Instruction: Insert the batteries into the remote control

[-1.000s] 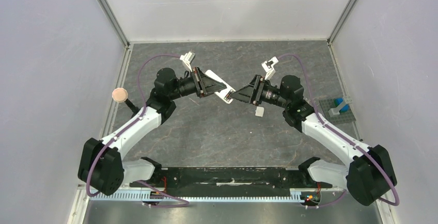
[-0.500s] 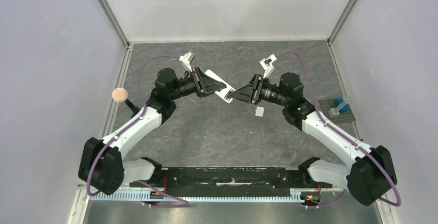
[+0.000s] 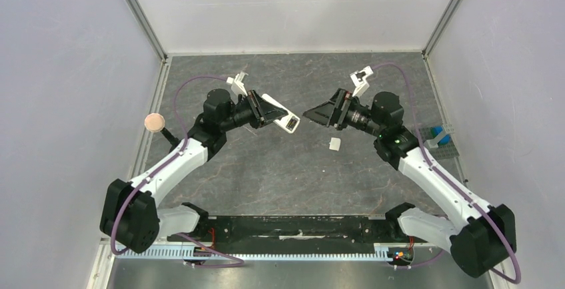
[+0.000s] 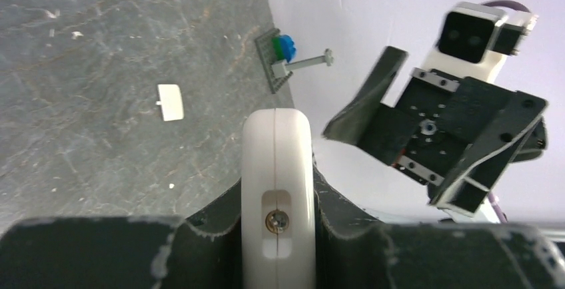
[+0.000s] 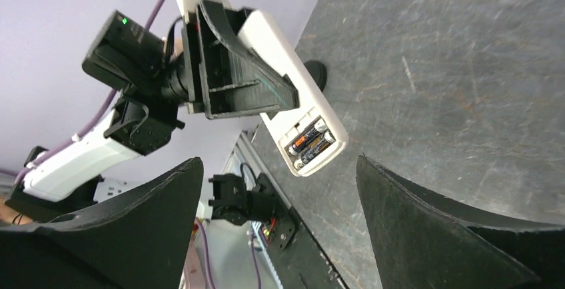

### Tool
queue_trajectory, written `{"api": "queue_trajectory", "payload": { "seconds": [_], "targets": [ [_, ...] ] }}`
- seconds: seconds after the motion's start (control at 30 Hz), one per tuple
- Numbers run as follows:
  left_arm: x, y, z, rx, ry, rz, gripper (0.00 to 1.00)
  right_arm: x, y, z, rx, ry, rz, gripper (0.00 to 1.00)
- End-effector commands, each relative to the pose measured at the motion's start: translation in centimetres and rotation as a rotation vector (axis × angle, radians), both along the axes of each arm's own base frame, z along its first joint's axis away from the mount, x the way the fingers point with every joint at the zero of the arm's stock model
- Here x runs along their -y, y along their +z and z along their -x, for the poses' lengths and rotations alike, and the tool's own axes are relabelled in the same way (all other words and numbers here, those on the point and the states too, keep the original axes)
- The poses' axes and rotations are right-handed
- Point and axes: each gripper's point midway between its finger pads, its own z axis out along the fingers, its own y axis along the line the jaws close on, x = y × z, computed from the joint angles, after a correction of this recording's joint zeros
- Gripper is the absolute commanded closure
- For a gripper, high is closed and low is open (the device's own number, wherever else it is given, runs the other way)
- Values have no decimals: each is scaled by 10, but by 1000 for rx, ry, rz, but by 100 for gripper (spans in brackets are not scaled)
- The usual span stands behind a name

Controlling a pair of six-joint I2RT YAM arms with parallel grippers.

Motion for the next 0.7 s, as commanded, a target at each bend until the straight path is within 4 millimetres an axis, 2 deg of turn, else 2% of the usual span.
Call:
{"api": "queue_trajectory", "payload": {
  "seconds": [0.0,0.07,0.1,0.17,0.23,0.3,0.4,0.67],
  "targets": [
    [-10,6,-9,99,71,-64,98,27,9,-14,49,-119,32,12],
    [-17,2,-11,103,107,-100,98,46,-17,-28,78,-195,164,13],
    [-21,0,-13,108,130,-121,98,58,-37,-35,67,-235,262,13],
    [-30,-6,-15,105,173,-169,98,83,-72,-53,91,-292,513,13],
    [-38,-11,-17,100,206,-215,98,104,-103,-66,108,-266,758,13],
    [-40,-13,-18,105,214,-235,98,111,-128,-72,107,-161,922,14],
    [-43,-22,-16,63,215,-263,98,102,-157,-71,193,85,1034,15],
    [-50,-20,-30,34,221,-269,98,112,-208,-74,318,357,1256,15]
  ]
}}
